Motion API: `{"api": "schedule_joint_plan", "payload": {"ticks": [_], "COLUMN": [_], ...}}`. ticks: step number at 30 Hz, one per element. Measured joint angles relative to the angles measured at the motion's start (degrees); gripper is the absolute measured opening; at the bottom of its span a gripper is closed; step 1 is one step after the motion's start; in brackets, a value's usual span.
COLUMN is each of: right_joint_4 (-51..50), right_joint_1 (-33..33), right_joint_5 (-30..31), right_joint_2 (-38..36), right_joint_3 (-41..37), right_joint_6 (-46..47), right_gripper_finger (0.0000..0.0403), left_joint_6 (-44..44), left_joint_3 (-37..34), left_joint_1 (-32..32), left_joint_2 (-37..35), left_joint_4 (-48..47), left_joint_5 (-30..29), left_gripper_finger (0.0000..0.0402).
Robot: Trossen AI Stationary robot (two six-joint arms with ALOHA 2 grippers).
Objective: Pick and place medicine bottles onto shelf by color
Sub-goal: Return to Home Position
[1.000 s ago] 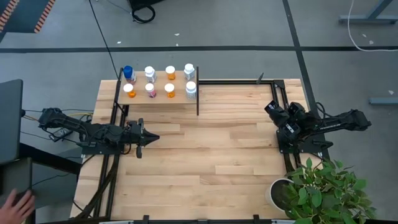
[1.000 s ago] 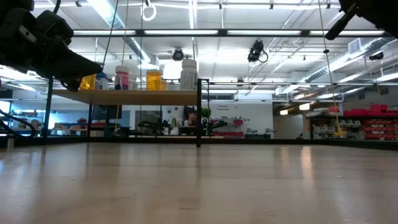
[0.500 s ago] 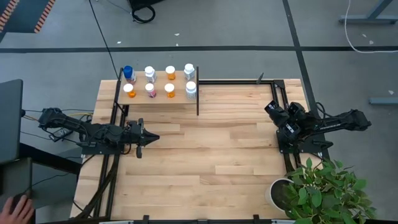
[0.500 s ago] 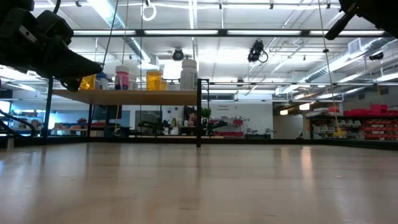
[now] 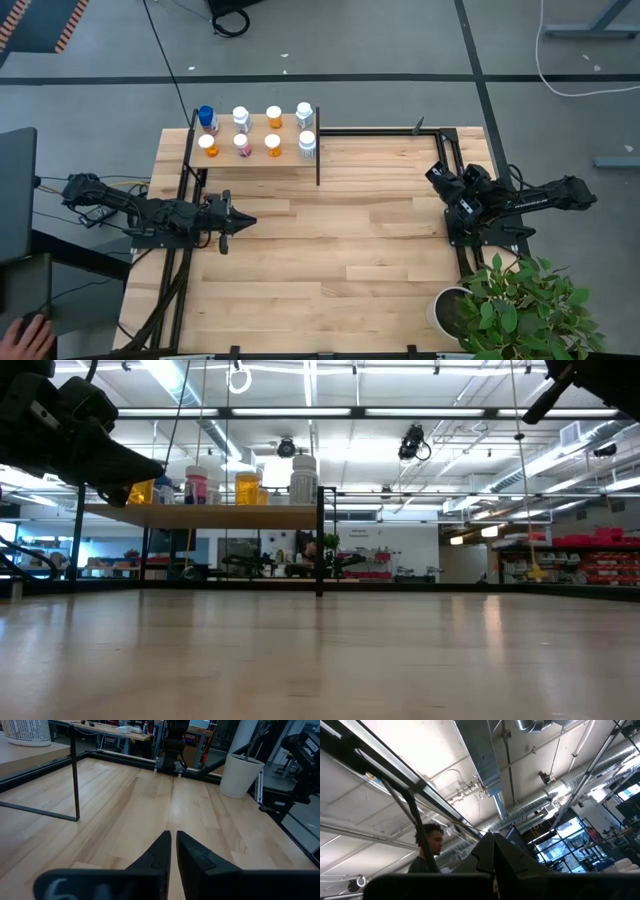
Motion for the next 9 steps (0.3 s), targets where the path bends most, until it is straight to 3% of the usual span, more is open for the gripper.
{"api": "schedule_joint_plan", "payload": {"ticks": [9], "right_joint_4": [0.0], "right_joint_1": [0.0], "right_joint_5": [0.0], "right_joint_2": [0.0], "right_joint_3": [0.0], "right_joint_6": [0.0], "right_gripper_finger": [0.0008], "left_joint_6": [0.0], "left_joint_3": [0.0], "left_joint_1": [0.0], "left_joint_2": [0.0], "left_joint_4": [0.0], "left_joint_5": [0.0], "left_gripper_finger": [0.0026]}}
